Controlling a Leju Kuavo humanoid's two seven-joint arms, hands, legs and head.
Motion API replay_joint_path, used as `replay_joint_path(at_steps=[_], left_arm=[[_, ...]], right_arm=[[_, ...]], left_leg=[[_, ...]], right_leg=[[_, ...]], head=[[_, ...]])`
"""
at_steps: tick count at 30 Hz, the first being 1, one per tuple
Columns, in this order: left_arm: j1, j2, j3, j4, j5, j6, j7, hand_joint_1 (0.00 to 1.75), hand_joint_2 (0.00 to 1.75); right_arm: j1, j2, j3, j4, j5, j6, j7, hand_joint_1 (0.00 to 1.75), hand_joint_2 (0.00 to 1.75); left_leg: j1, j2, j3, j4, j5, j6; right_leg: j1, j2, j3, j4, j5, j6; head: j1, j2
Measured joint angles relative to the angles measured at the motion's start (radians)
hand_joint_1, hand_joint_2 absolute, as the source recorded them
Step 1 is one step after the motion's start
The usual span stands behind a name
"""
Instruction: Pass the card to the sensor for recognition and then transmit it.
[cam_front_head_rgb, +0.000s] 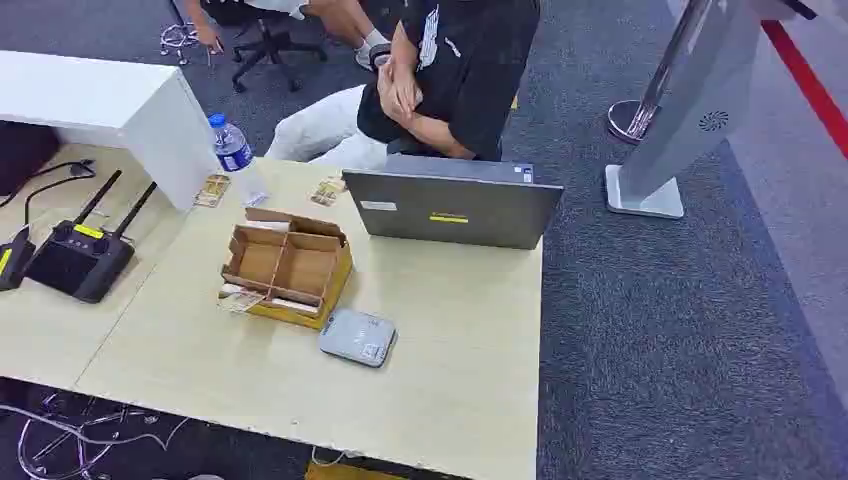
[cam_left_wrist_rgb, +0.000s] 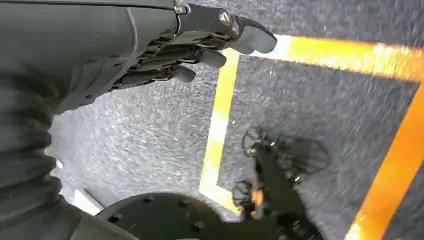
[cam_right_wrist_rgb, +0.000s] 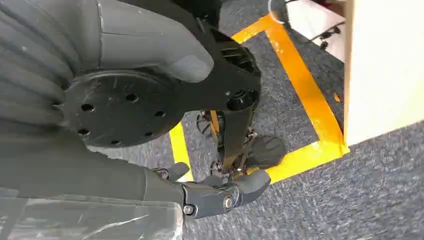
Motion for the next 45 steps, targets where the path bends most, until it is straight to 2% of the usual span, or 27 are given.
replay_joint_path(at_steps=[4, 8, 18, 23, 26, 29, 31, 33, 34, 36, 38, 40, 42, 43, 45], left_arm=[[-0.002, -0.015, -0.001, 0.009, 0.086, 0.031, -0.068, 0.0, 1.75], [0.001, -0.057, 0.006, 0.01, 0.143, 0.058, -0.172, 0.0, 1.75], [0.025, -0.165, 0.095, -0.024, 0.23, 0.145, -0.414, 0.0, 1.75], [0.035, -0.193, 0.133, -0.051, 0.27, 0.189, -0.535, 0.0, 1.75], [0.04, -0.196, 0.143, -0.059, 0.277, 0.196, -0.552, 0.0, 1.75], [0.054, -0.206, 0.173, -0.084, 0.213, 0.216, -0.554, 0.0, 1.75], [0.076, -0.231, 0.243, -0.138, 0.144, 0.296, -0.555, 0.0, 1.75], [0.091, -0.25, 0.289, -0.188, 0.165, 0.405, -0.557, 0.0, 1.75], [0.121, -0.262, 0.288, -0.27, 0.203, 0.474, -0.557, 0.0, 1.75], [0.154, -0.288, 0.289, -0.416, 0.249, 0.546, -0.558, 0.0, 1.75], [0.17, -0.306, 0.289, -0.491, 0.243, 0.553, -0.558, 0.0, 1.75], [0.208, -0.32, 0.289, -0.586, 0.209, 0.522, -0.558, 0.0, 1.75], [0.272, -0.32, 0.288, -0.687, 0.098, 0.505, -0.558, 0.0, 1.75], [0.334, -0.32, 0.289, -0.779, 0.029, 0.474, -0.56, 0.0, 1.75], [0.434, -0.333, 0.288, -0.93, -0.079, 0.351, -0.561, 0.0, 1.75]], right_arm=[[-0.007, 0.003, 0.003, 0.013, -0.092, -0.024, -0.008, 0.0, 1.75], [-0.008, 0.019, -0.006, 0.02, -0.167, -0.054, -0.036, 0.0, 1.75], [-0.012, 0.07, -0.065, 0.031, -0.331, -0.134, -0.105, 0.0, 1.75], [-0.015, 0.082, -0.093, 0.037, -0.411, -0.172, -0.14, 0.0, 1.75], [-0.016, 0.084, -0.102, 0.038, -0.425, -0.177, -0.145, 0.0, 1.75], [-0.017, 0.089, -0.11, 0.039, -0.432, -0.19, -0.155, 0.0, 1.75], [-0.019, 0.096, -0.123, 0.04, -0.444, -0.21, -0.162, 0.0, 1.75], [-0.02, 0.1, -0.131, 0.04, -0.447, -0.227, -0.166, 0.0, 1.75], [-0.022, 0.107, -0.135, 0.04, -0.447, -0.234, -0.169, 0.0, 1.75], [-0.023, 0.109, -0.146, 0.04, -0.446, -0.239, -0.171, 0.0, 1.75], [-0.028, 0.112, -0.152, 0.04, -0.446, -0.239, -0.171, 0.0, 1.75], [-0.031, 0.114, -0.157, 0.04, -0.446, -0.234, -0.171, 0.0, 1.75], [-0.031, 0.114, -0.165, 0.04, -0.446, -0.217, -0.17, 0.0, 1.75], [-0.031, 0.114, -0.171, 0.04, -0.446, -0.213, -0.169, 0.0, 1.75], [-0.031, 0.115, -0.181, 0.04, -0.446, -0.201, -0.166, 0.0, 1.75]], left_leg=[[0.0, 0.0, 0.0, 0.0, 0.0, 0.0], [0.0, 0.0, 0.0, 0.0, 0.0, 0.0], [0.0, 0.0, 0.0, 0.0, 0.0, 0.0], [0.0, 0.0, 0.0, 0.0, 0.0, 0.0], [0.0, 0.0, 0.0, 0.0, 0.0, 0.0], [0.0, 0.0, 0.0, 0.0, 0.0, 0.0], [0.0, 0.0, 0.0, 0.0, 0.0, 0.0], [0.0, 0.0, -0.001, 0.0, 0.0, 0.0], [0.0, 0.0, 0.0, 0.0, 0.0, 0.0], [-0.001, -0.001, -0.001, 0.0, 0.0, 0.0], [0.0, -0.001, -0.001, 0.0, 0.0, 0.001], [0.0, 0.0, 0.0, 0.0, 0.0, 0.001], [0.002, 0.002, 0.001, 0.0, 0.0, 0.0], [0.002, 0.003, 0.001, 0.0, 0.0, 0.0], [0.0, 0.003, 0.0, 0.0, -0.001, 0.0]], right_leg=[[0.0, 0.0, 0.0, 0.0, 0.0, 0.0], [0.0, 0.0, 0.0, 0.0, 0.0, 0.0], [0.0, 0.0, 0.0, 0.0, 0.0, 0.0], [0.0, 0.0, 0.0, 0.0, 0.0, 0.0], [0.0, 0.0, 0.0, 0.0, 0.0, 0.0], [0.0, 0.0, 0.0, 0.0, 0.0, 0.0], [0.0, 0.0, 0.0, 0.0, 0.0, 0.0], [0.0, 0.0, 0.0, 0.0, 0.0, 0.0], [0.0, 0.0, 0.0, 0.0, 0.0, 0.0], [-0.001, -0.001, 0.0, 0.0, 0.0, 0.0], [0.0, -0.001, 0.0, 0.0, 0.0, 0.0], [-0.001, 0.001, 0.0, 0.0, 0.0, 0.0], [0.0, 0.003, 0.0, 0.0, 0.0, 0.0], [0.001, 0.004, 0.0, 0.0, 0.0, 0.0], [0.0, 0.004, -0.002, 0.0, 0.0, 0.0]], head=[[0.0, 0.0], [0.0, 0.0], [0.0, 0.0], [0.0, 0.0], [0.0, 0.0], [0.0, 0.0], [0.0, 0.0], [-0.001, 0.0], [-0.001, 0.0], [-0.002, 0.0], [0.002, 0.0], [0.001, 0.0], [0.001, 0.0], [0.002, 0.0], [-0.002, 0.0]])
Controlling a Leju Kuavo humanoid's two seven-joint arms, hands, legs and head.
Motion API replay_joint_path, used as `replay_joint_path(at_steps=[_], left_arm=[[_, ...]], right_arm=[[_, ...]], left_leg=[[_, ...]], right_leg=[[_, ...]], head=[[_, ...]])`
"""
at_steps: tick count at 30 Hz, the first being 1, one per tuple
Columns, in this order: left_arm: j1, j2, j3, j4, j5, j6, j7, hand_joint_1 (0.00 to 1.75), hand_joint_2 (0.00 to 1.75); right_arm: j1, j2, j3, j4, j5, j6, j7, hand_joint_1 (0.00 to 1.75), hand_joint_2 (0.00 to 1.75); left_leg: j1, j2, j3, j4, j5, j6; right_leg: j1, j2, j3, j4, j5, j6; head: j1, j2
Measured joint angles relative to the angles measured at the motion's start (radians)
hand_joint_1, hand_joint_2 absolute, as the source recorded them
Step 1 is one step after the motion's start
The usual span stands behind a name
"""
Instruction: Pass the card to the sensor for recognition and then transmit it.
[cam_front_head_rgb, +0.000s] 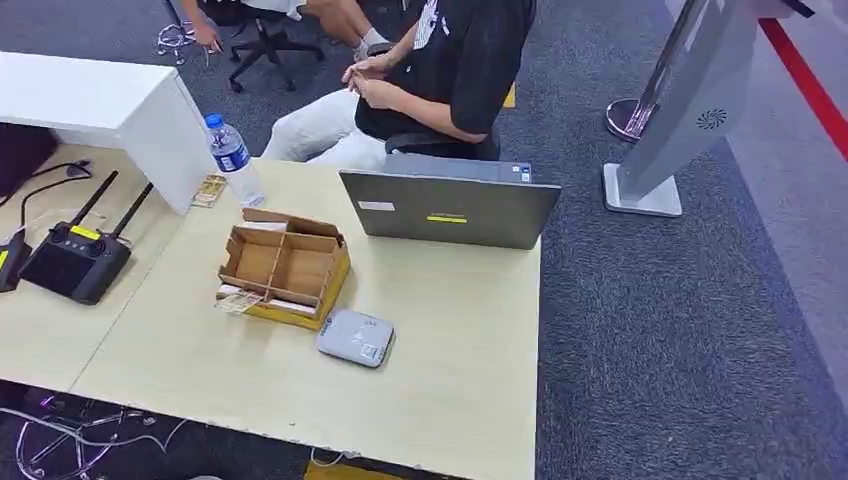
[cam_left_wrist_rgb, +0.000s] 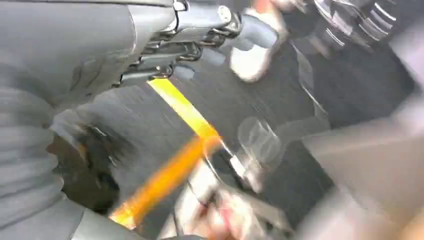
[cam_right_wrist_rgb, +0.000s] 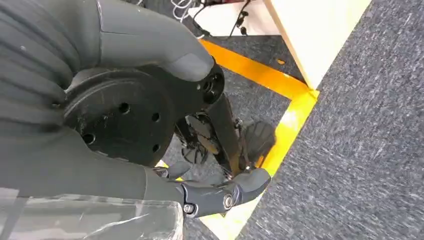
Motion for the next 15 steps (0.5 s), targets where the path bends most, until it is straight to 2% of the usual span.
replay_joint_path(at_steps=[1, 3, 4, 5, 6, 7, 8, 10, 11, 12, 13, 14, 15], left_arm=[[0.03, -0.006, 0.0, -0.04, -0.031, -0.023, 0.011, 0.0, 1.75], [0.065, -0.016, 0.0, -0.099, -0.076, -0.012, 0.037, 0.0, 1.75], [0.079, -0.022, -0.002, -0.125, -0.099, -0.032, 0.042, 0.0, 1.75], [0.082, -0.022, -0.002, -0.148, -0.087, -0.1, 0.03, 0.0, 1.75], [0.067, -0.02, 0.005, -0.159, -0.072, -0.196, 0.017, 0.0, 1.75], [0.026, -0.016, 0.036, -0.163, -0.077, -0.331, 0.008, 0.0, 1.75], [-0.024, -0.009, 0.078, -0.163, -0.085, -0.43, 0.006, 0.0, 1.75], [-0.161, 0.005, 0.233, -0.156, -0.144, -0.62, 0.0, 0.0, 1.75], [-0.229, 0.015, 0.351, -0.146, -0.178, -0.687, -0.002, 0.0, 1.75], [-0.301, 0.03, 0.472, -0.133, -0.178, -0.704, 0.005, 0.0, 1.75], [-0.382, 0.083, 0.648, -0.089, -0.155, -0.675, 0.013, 0.0, 1.75], [-0.437, 0.141, 0.782, -0.033, -0.134, -0.654, 0.017, 0.0, 1.75], [-0.482, 0.218, 0.945, 0.042, -0.115, -0.65, 0.013, 0.0, 1.75]], right_arm=[[0.0, 0.0, -0.002, 0.0, 0.003, 0.01, 0.0, 0.0, 1.75], [0.0, 0.0, -0.009, 0.0, 0.005, 0.025, 0.001, 0.0, 1.75], [0.0, 0.0, -0.013, 0.0, 0.007, 0.029, 0.002, 0.0, 1.75], [0.0, 0.0, -0.016, 0.0, 0.018, 0.032, 0.002, 0.0, 1.75], [-0.001, 0.0, -0.016, 0.0, 0.036, 0.036, 0.005, 0.0, 1.75], [-0.002, -0.003, -0.015, 0.0, 0.065, 0.043, 0.021, 0.0, 1.75], [-0.003, -0.008, -0.011, 0.0, 0.091, 0.051, 0.036, 0.0, 1.75], [-0.006, -0.031, 0.023, 0.0, 0.174, 0.09, 0.097, 0.0, 1.75], [-0.008, -0.046, 0.049, 0.0, 0.223, 0.116, 0.128, 0.0, 1.75], [-0.01, -0.06, 0.075, 0.001, 0.268, 0.139, 0.149, 0.0, 1.75], [-0.016, -0.081, 0.112, 0.004, 0.32, 0.164, 0.172, 0.0, 1.75], [-0.021, -0.09, 0.14, 0.006, 0.347, 0.176, 0.183, 0.0, 1.75], [-0.025, -0.102, 0.171, 0.008, 0.361, 0.182, 0.188, 0.0, 1.75]], left_leg=[[0.0, 0.0, 0.0, 0.0, 0.0, 0.0], [0.0, 0.0, -0.001, 0.0, 0.0, 0.0], [0.0, 0.0, 0.0, 0.0, 0.0, 0.0], [0.0, 0.0, -0.001, 0.0, 0.0, 0.0], [0.0, -0.001, -0.001, 0.0, 0.0, 0.0], [0.001, -0.004, -0.002, 0.0, 0.001, 0.001], [0.001, -0.006, -0.004, 0.0, 0.004, 0.0], [0.002, -0.011, -0.009, -0.001, 0.009, -0.001], [0.003, -0.011, -0.01, -0.001, 0.01, -0.003], [0.004, -0.01, -0.009, -0.002, 0.01, -0.004], [0.004, -0.007, -0.015, -0.003, 0.011, -0.006], [0.007, 0.001, -0.011, -0.003, 0.009, -0.009], [0.009, 0.01, -0.008, -0.002, 0.008, -0.011]], right_leg=[[0.0, -0.001, 0.0, 0.0, 0.0, 0.0], [0.0, -0.001, -0.001, 0.0, 0.0, 0.0], [0.0, -0.001, -0.002, 0.0, 0.0, 0.0], [0.0, -0.001, -0.002, 0.0, -0.001, 0.0], [0.0, -0.002, -0.003, 0.0, 0.0, 0.001], [0.001, -0.005, -0.003, 0.0, 0.0, 0.001], [0.001, -0.007, -0.003, 0.0, 0.0, 0.0], [0.002, -0.012, -0.002, 0.0, 0.004, -0.002], [0.002, -0.012, -0.003, 0.001, 0.006, -0.004], [0.003, -0.011, -0.003, 0.002, 0.007, -0.005], [0.004, -0.008, -0.003, 0.002, 0.008, -0.007], [0.006, -0.001, -0.004, 0.003, 0.009, -0.009], [0.008, 0.009, -0.006, 0.002, 0.009, -0.01]], head=[[0.002, 0.0], [0.002, 0.0], [0.001, 0.0], [0.002, 0.0], [0.002, 0.0], [0.002, 0.0], [0.002, 0.0], [0.004, 0.0], [0.004, 0.0], [0.004, 0.0], [0.005, 0.0], [0.005, 0.0], [0.003, 0.0]])
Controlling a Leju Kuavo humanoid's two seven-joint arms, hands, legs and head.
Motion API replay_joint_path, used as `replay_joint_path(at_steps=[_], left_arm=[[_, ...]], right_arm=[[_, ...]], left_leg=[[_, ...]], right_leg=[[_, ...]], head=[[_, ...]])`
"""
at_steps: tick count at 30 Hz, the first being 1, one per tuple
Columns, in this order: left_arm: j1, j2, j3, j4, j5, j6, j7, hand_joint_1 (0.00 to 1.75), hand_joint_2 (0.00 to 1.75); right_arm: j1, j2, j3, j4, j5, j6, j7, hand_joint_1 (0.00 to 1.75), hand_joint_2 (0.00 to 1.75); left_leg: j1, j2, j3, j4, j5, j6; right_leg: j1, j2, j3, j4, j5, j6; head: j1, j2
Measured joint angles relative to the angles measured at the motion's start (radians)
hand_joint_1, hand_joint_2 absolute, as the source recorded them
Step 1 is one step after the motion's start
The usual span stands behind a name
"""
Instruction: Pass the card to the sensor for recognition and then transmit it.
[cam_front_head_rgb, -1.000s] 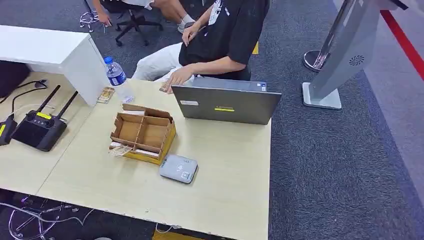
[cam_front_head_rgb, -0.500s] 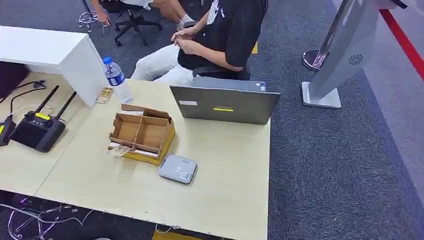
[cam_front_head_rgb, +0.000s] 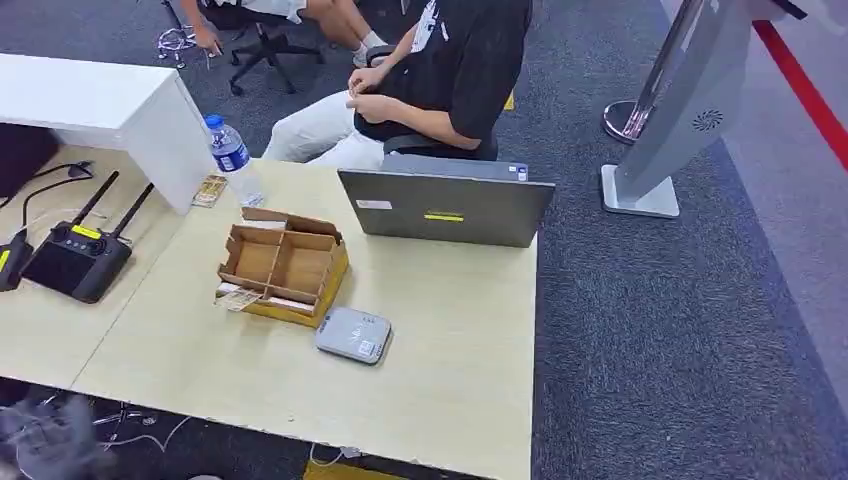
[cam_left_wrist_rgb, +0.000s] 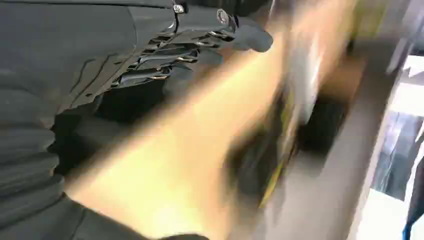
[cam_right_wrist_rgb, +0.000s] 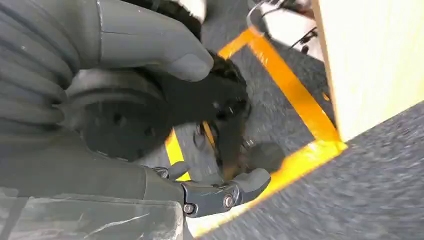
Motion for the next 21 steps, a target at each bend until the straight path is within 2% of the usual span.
replay_joint_path(at_steps=[1, 2, 4, 10, 13, 15, 16, 19, 21], left_arm=[[-0.033, 0.059, 0.12, 0.051, -0.002, -0.007, -0.004, 0.0, 1.75], [-0.056, 0.096, 0.216, 0.085, -0.005, -0.013, -0.008, 0.0, 1.75], [-0.096, 0.151, 0.351, 0.138, -0.028, -0.037, -0.009, 0.0, 1.75], [-0.169, 0.194, 0.445, 0.193, -0.133, -0.124, -0.01, 0.0, 1.75], [-0.201, 0.212, 0.463, 0.194, -0.264, -0.192, -0.011, 0.0, 1.75], [-0.224, 0.206, 0.463, 0.163, -0.383, -0.204, -0.011, 0.0, 1.75], [-0.237, 0.188, 0.461, 0.117, -0.447, -0.199, -0.011, 0.0, 1.75], [-0.277, 0.099, 0.405, -0.084, -0.628, -0.155, -0.012, 0.0, 1.75], [-0.275, 0.017, 0.302, -0.246, -0.787, -0.066, -0.013, 0.0, 1.75]], right_arm=[[-0.002, -0.009, 0.021, 0.002, 0.004, 0.0, 0.004, 0.0, 1.75], [0.0, -0.016, 0.038, 0.004, 0.004, 0.0, 0.006, 0.0, 1.75], [0.0, -0.022, 0.067, 0.01, 0.003, 0.0, 0.009, 0.0, 1.75], [-0.013, -0.024, 0.107, 0.012, 0.001, 0.0, 0.009, 0.0, 1.75], [-0.012, -0.024, 0.112, 0.013, -0.015, -0.003, 0.009, 0.0, 1.75], [-0.012, -0.026, 0.112, 0.014, -0.03, -0.008, 0.006, 0.0, 1.75], [-0.013, -0.026, 0.112, 0.014, -0.037, -0.009, 0.005, 0.0, 1.75], [-0.013, -0.026, 0.112, 0.013, -0.05, -0.012, -0.002, 0.0, 1.75], [-0.013, -0.026, 0.112, 0.013, -0.057, -0.019, -0.015, 0.0, 1.75]], left_leg=[[0.001, 0.004, 0.001, 0.001, 0.0, 0.0], [0.001, 0.004, 0.007, 0.001, 0.001, 0.0], [0.0, -0.005, 0.003, 0.001, 0.002, 0.0], [0.0, -0.01, -0.001, 0.001, 0.003, 0.001], [-0.001, -0.011, -0.002, 0.002, 0.004, 0.003], [-0.001, -0.011, -0.001, 0.002, 0.004, 0.003], [0.0, -0.011, -0.002, 0.003, 0.004, 0.003], [-0.002, -0.011, -0.002, 0.004, 0.005, 0.004], [-0.001, -0.011, -0.004, 0.005, 0.006, 0.005]], right_leg=[[0.001, 0.005, -0.002, 0.0, 0.001, -0.002], [0.001, 0.005, -0.004, 0.0, 0.001, -0.002], [0.001, -0.004, -0.006, 0.0, -0.001, 0.0], [0.001, -0.01, -0.004, 0.0, 0.0, 0.001], [0.0, -0.01, -0.004, -0.001, 0.0, 0.002], [0.001, -0.011, -0.006, -0.001, 0.001, 0.002], [0.001, -0.01, -0.006, -0.001, 0.001, 0.002], [0.0, -0.011, -0.005, -0.001, 0.003, 0.002], [0.0, -0.011, -0.006, -0.001, 0.004, 0.004]], head=[[-0.004, 0.0], [-0.009, 0.0], [-0.011, 0.0], [-0.005, 0.0], [-0.005, 0.0], [-0.004, 0.0], [-0.005, 0.0], [-0.005, 0.0], [-0.004, 0.0]])
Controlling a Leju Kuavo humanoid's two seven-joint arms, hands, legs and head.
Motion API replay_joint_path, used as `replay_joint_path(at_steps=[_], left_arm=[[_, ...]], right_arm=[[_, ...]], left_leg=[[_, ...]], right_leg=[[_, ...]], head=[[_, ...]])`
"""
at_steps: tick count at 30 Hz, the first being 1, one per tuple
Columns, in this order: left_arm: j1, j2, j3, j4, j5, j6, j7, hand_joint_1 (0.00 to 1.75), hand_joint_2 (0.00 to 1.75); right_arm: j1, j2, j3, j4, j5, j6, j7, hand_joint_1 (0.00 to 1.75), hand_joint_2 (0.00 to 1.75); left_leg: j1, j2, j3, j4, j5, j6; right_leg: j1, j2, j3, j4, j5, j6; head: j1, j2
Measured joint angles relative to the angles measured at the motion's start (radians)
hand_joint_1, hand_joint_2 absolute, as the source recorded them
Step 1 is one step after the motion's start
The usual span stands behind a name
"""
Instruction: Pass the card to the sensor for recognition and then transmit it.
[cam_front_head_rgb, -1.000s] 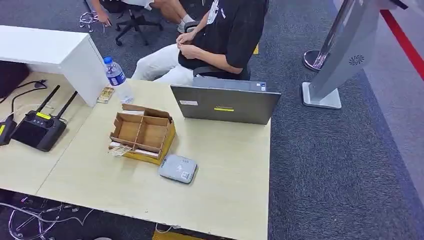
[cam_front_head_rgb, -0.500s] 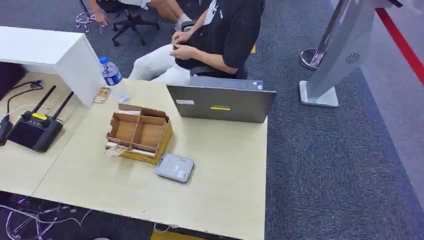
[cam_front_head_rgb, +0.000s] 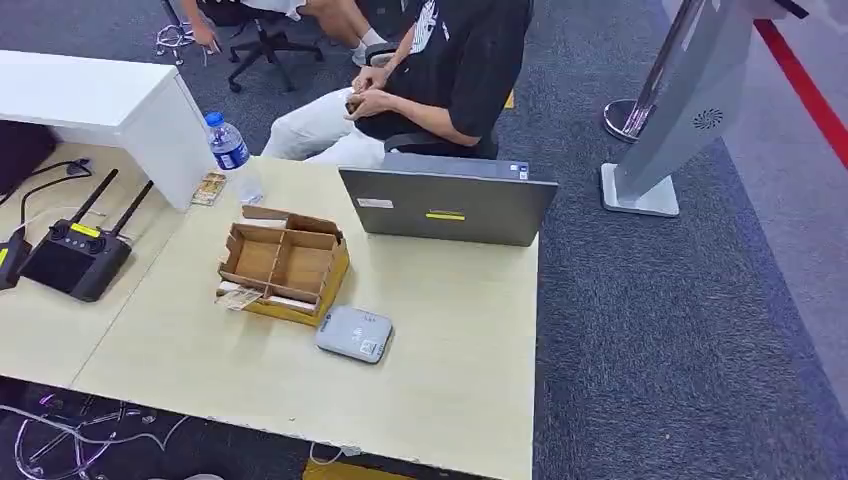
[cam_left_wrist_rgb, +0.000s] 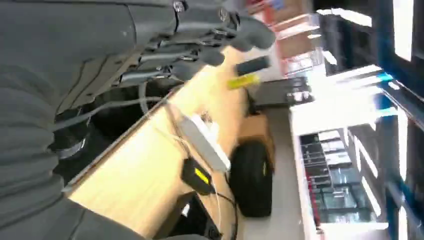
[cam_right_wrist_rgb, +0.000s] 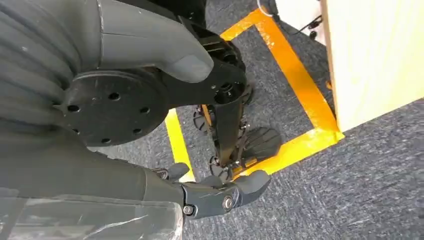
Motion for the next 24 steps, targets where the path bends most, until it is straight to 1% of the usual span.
replay_joint_path(at_steps=[2, 3, 4, 6, 7, 8, 9, 11, 13, 14, 15, 17, 18, 19, 21, 22, 23, 24], left_arm=[[0.015, -0.072, -0.138, -0.156, -0.164, 0.113, 0.015, 0.0, 1.75], [0.027, -0.096, -0.222, -0.235, -0.296, 0.2, 0.039, 0.0, 1.75], [0.044, -0.115, -0.309, -0.299, -0.442, 0.285, 0.081, 0.0, 1.75], [0.064, -0.117, -0.488, -0.377, -0.675, 0.395, 0.175, 0.0, 1.75], [0.061, -0.109, -0.571, -0.388, -0.748, 0.445, 0.212, 0.0, 1.75], [0.053, -0.096, -0.667, -0.387, -0.805, 0.485, 0.239, 0.0, 1.75], [0.042, -0.076, -0.761, -0.385, -0.852, 0.513, 0.265, 0.0, 1.75], [0.014, -0.036, -0.919, -0.38, -0.914, 0.543, 0.334, 0.0, 1.75], [-0.017, 0.003, -1.045, -0.37, -0.961, 0.543, 0.391, 0.0, 1.75], [-0.031, 0.031, -1.111, -0.364, -0.969, 0.54, 0.412, 0.0, 1.75], [-0.043, 0.053, -1.155, -0.358, -0.971, 0.528, 0.431, 0.0, 1.75], [-0.066, 0.098, -1.225, -0.34, -0.967, 0.506, 0.452, 0.0, 1.75], [-0.077, 0.114, -1.247, -0.331, -0.967, 0.499, 0.458, 0.0, 1.75], [-0.087, 0.135, -1.266, -0.317, -0.967, 0.495, 0.461, 0.0, 1.75], [-0.105, 0.16, -1.289, -0.286, -0.966, 0.49, 0.466, 0.0, 1.75], [-0.111, 0.173, -1.294, -0.269, -0.963, 0.491, 0.467, 0.0, 1.75], [-0.115, 0.181, -1.297, -0.252, -0.961, 0.497, 0.467, 0.0, 1.75], [-0.118, 0.185, -1.299, -0.233, -0.961, 0.506, 0.464, 0.0, 1.75]], right_arm=[[-0.001, 0.0, 0.0, 0.0, 0.004, -0.005, -0.022, 0.0, 1.75], [0.0, 0.0, 0.0, 0.0, 0.013, -0.005, -0.053, 0.0, 1.75], [0.0, 0.0, 0.001, 0.0, 0.022, -0.002, -0.094, 0.0, 1.75], [0.002, -0.006, 0.001, 0.0, 0.024, 0.033, -0.205, 0.0, 1.75], [0.002, -0.022, 0.001, 0.0, 0.02, 0.065, -0.257, 0.0, 1.75], [-0.004, -0.044, -0.001, 0.0, 0.013, 0.095, -0.282, 0.0, 1.75], [-0.013, -0.066, -0.003, 0.0, 0.005, 0.122, -0.285, 0.0, 1.75], [-0.039, -0.109, -0.005, 0.0, -0.01, 0.13, -0.268, 0.0, 1.75], [-0.068, -0.138, -0.015, 0.001, -0.043, 0.123, -0.227, 0.0, 1.75], [-0.084, -0.148, -0.025, 0.002, -0.054, 0.117, -0.214, 0.0, 1.75], [-0.099, -0.15, -0.034, 0.002, -0.066, 0.114, -0.184, 0.0, 1.75], [-0.136, -0.139, -0.042, 0.002, -0.07, 0.088, -0.128, 0.0, 1.75], [-0.153, -0.134, -0.042, 0.002, -0.065, 0.074, -0.108, 0.0, 1.75], [-0.17, -0.126, -0.042, 0.002, -0.065, 0.062, -0.094, 0.0, 1.75], [-0.19, -0.114, -0.042, 0.002, -0.063, 0.049, -0.079, 0.0, 1.75], [-0.192, -0.113, -0.042, 0.001, -0.056, 0.05, -0.078, 0.0, 1.75], [-0.19, -0.113, -0.041, 0.001, -0.04, 0.059, -0.104, 0.0, 1.75], [-0.181, -0.113, -0.038, 0.001, -0.02, 0.077, -0.157, 0.0, 1.75]], left_leg=[[0.0, 0.0, -0.002, 0.001, 0.0, 0.0], [0.0, 0.0, -0.002, 0.002, 0.0, 0.0], [0.0, 0.001, -0.002, 0.002, 0.0, 0.001], [0.0, 0.0, -0.003, 0.003, 0.0, 0.001], [0.0, -0.001, -0.003, 0.003, 0.0, 0.001], [0.0, -0.003, -0.004, 0.004, 0.001, 0.002], [0.0, -0.003, -0.005, 0.003, 0.001, 0.003], [-0.001, 0.0, -0.006, 0.004, 0.002, 0.004], [-0.001, 0.001, -0.006, 0.004, 0.003, 0.004], [-0.001, 0.003, -0.006, 0.004, 0.003, 0.004], [-0.001, 0.004, -0.006, 0.004, 0.003, 0.004], [0.0, 0.008, -0.006, 0.004, 0.004, 0.003], [0.0, 0.009, -0.006, 0.003, 0.004, 0.002], [0.0, 0.009, -0.006, 0.003, 0.005, 0.002], [0.0, 0.007, -0.006, 0.003, 0.005, 0.001], [0.0, 0.006, -0.006, 0.003, 0.006, 0.002], [0.0, 0.006, -0.007, 0.003, 0.006, 0.002], [0.0, 0.005, -0.007, 0.003, 0.006, 0.002]], right_leg=[[0.0, 0.0, -0.001, 0.0, 0.0, 0.001], [0.0, 0.0, -0.001, 0.0, 0.001, 0.001], [0.0, 0.0, -0.001, 0.0, 0.001, 0.001], [0.0, 0.0, -0.003, 0.0, 0.002, 0.001], [-0.001, -0.001, -0.003, -0.001, 0.002, 0.001], [-0.001, -0.002, -0.002, 0.0, 0.002, 0.002], [-0.001, -0.002, -0.003, 0.0, 0.003, 0.003], [-0.001, 0.0, -0.004, 0.0, 0.005, 0.004], [-0.001, 0.002, -0.004, 0.0, 0.006, 0.005], [-0.001, 0.003, -0.004, 0.0, 0.008, 0.004], [-0.001, 0.005, -0.005, 0.0, 0.008, 0.004], [-0.001, 0.008, -0.007, 0.001, 0.009, 0.003], [-0.001, 0.009, -0.007, 0.001, 0.009, 0.003], [-0.001, 0.01, -0.008, 0.001, 0.009, 0.003], [-0.001, 0.009, -0.009, 0.001, 0.009, 0.003], [-0.001, 0.008, -0.009, 0.001, 0.009, 0.003], [-0.001, 0.007, -0.009, 0.001, 0.008, 0.003], [-0.001, 0.006, -0.009, 0.001, 0.008, 0.003]], head=[[0.001, 0.0], [0.002, 0.0], [0.002, 0.0], [0.002, 0.0], [0.001, 0.0], [0.002, 0.0], [0.001, 0.0], [0.001, 0.0], [0.002, 0.0], [0.003, 0.0], [0.003, 0.0], [0.003, 0.0], [0.003, 0.0], [0.003, 0.0], [0.002, 0.0], [0.002, 0.0], [0.002, 0.0], [0.002, 0.0]])
